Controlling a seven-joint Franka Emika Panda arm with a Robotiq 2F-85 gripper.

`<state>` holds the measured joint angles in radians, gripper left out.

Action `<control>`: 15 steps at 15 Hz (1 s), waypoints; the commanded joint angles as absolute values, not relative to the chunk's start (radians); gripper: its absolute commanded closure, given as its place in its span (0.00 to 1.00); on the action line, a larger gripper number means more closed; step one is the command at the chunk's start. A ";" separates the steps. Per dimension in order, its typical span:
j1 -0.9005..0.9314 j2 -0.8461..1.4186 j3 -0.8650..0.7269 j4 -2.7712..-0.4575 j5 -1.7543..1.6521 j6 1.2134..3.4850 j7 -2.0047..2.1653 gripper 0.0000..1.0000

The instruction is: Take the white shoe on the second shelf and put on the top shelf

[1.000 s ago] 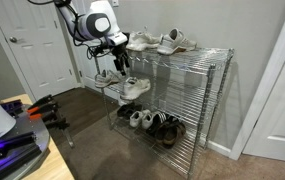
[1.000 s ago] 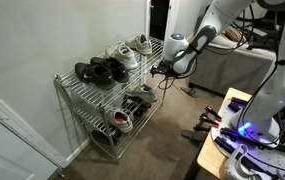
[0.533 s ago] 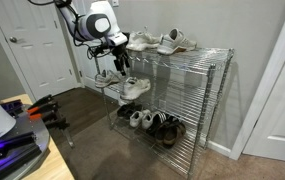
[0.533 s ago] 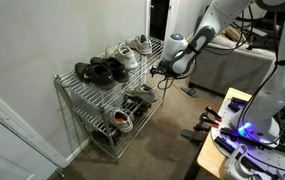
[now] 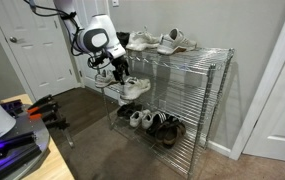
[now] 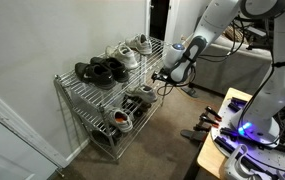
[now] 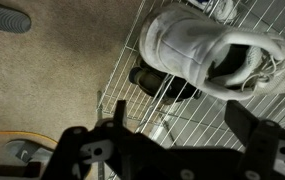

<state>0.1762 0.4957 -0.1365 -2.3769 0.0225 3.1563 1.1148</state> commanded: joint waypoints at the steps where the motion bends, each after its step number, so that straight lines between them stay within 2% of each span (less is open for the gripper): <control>1: 0.086 0.523 -0.007 -2.415 0.132 3.251 1.009 0.00; 9: -0.061 0.674 0.181 -2.398 0.183 3.542 0.949 0.00; 10: -0.062 0.659 0.175 -2.353 0.186 3.473 0.948 0.00; 15: -0.072 0.723 0.171 -2.269 0.200 3.456 0.933 0.00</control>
